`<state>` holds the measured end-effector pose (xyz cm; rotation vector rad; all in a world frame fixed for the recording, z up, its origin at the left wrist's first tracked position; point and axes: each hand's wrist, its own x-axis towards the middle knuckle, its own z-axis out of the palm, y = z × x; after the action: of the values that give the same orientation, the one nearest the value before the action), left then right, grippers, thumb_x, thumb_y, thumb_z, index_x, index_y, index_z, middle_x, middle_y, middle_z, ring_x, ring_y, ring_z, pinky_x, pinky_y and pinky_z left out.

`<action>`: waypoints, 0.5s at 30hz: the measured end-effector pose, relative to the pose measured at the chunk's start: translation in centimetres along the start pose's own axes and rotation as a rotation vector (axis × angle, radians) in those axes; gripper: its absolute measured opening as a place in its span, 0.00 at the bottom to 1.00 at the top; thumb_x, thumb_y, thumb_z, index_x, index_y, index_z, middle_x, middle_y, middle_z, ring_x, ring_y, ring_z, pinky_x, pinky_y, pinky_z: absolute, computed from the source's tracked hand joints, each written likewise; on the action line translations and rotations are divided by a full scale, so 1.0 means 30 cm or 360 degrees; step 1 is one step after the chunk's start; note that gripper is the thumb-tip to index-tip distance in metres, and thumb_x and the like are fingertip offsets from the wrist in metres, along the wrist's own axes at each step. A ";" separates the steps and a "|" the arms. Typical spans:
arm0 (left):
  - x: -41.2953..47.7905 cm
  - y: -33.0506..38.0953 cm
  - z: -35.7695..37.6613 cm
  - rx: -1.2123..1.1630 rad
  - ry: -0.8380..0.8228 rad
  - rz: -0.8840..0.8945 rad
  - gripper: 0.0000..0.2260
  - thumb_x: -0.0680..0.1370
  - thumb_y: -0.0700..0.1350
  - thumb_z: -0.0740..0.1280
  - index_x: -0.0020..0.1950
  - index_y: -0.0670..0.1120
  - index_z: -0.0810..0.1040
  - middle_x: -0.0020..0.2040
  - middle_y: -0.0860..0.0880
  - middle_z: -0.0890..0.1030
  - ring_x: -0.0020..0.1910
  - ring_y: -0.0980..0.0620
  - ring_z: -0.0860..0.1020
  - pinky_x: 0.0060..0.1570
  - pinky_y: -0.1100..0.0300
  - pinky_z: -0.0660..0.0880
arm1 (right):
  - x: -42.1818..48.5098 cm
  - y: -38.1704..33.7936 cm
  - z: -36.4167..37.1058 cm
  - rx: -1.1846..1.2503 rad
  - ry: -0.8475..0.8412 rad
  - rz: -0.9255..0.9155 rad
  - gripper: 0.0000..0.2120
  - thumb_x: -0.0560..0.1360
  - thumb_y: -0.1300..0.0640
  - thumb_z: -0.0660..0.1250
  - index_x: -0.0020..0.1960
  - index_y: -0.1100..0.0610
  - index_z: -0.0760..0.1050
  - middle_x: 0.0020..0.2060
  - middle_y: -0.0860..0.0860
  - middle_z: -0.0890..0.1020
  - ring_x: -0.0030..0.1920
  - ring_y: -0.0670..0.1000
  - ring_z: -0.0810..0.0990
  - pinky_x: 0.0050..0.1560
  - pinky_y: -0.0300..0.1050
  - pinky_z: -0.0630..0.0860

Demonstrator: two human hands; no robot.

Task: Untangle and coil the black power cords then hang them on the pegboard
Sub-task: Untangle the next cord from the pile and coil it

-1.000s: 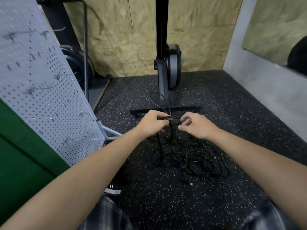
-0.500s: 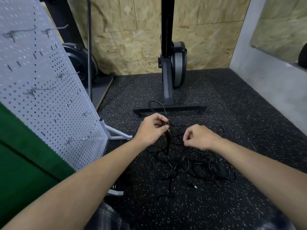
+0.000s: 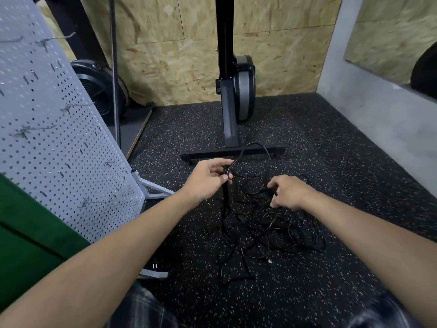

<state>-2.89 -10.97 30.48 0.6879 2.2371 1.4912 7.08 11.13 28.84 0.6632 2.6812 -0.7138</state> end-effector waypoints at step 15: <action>0.018 0.038 0.030 0.0439 0.0049 0.0445 0.14 0.80 0.34 0.69 0.55 0.54 0.83 0.55 0.55 0.84 0.56 0.53 0.82 0.63 0.49 0.78 | -0.025 0.006 -0.025 0.0231 0.0122 -0.0165 0.23 0.75 0.46 0.77 0.67 0.50 0.77 0.56 0.48 0.85 0.53 0.48 0.82 0.56 0.43 0.76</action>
<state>-2.63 -9.60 31.16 1.1085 2.4784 1.3274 7.70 11.41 29.69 0.6012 2.7704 -0.9359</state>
